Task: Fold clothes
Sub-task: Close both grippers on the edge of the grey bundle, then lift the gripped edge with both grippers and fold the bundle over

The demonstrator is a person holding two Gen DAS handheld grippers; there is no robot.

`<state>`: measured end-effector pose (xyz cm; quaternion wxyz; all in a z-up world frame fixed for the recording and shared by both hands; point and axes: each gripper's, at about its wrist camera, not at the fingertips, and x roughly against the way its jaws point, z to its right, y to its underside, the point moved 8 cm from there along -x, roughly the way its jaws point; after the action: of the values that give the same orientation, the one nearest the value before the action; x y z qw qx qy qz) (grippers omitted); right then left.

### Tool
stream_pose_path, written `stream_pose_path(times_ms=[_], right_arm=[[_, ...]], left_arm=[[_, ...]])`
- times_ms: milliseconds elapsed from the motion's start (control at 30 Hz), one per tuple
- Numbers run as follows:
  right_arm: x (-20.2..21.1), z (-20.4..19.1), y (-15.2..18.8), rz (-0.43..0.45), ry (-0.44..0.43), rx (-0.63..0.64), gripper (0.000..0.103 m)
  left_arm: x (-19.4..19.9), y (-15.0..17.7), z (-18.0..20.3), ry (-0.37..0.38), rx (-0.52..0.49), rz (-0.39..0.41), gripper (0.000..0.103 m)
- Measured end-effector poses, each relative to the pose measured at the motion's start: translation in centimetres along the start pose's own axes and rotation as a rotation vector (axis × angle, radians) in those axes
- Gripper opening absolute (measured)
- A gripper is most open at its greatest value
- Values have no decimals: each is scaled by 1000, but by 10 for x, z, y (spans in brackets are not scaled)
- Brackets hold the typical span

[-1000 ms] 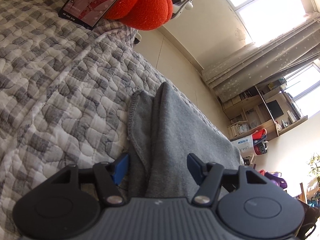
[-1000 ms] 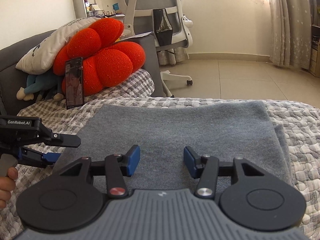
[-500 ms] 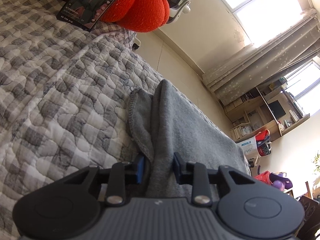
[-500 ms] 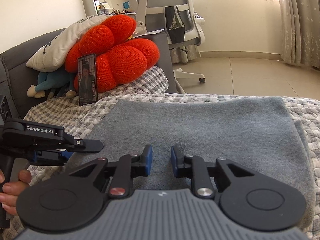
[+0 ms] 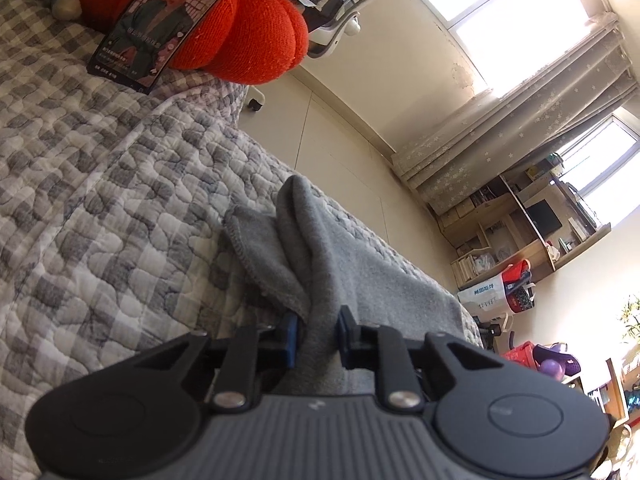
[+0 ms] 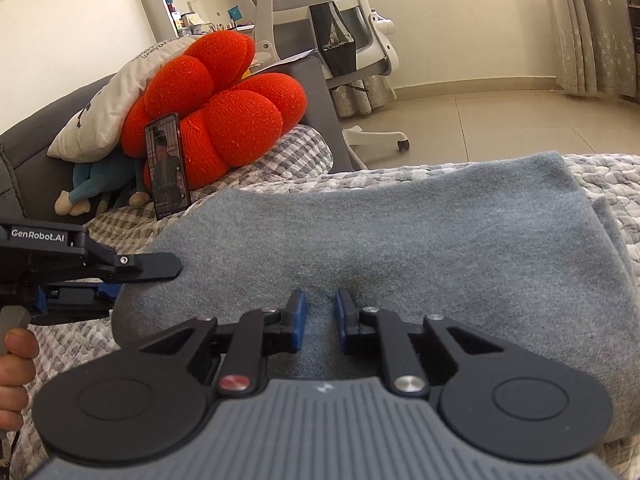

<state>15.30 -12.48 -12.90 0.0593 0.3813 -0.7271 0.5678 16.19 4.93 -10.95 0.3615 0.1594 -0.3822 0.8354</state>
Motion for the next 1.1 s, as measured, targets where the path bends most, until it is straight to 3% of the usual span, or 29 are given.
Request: stream_pose_path(times_ms=[167,267,467,633,900,1000,1100], right_arm=[[6,10,-6,-2,-74,-136,18],[14,20,-11,8,-132,-242,26],[35,56,-20,75,-261,-534,26],[56,89,-23,143,-294,-681,31],[68,116,-17,184,-364,-832,33],[69,118,-20,187,-370,-838,36],[68,120,-22,188,-380,-847,38]], left_arm=[[-3,-2,36,-12,-94,-9,19],[-8,-1,59,-13,-144,-15,19],[-28,9,102,-16,-251,-44,19],[-50,28,128,-19,-325,-87,18],[-83,57,141,-52,-412,-150,20],[-85,61,146,-46,-435,-148,24],[-82,65,152,-29,-454,-148,36]])
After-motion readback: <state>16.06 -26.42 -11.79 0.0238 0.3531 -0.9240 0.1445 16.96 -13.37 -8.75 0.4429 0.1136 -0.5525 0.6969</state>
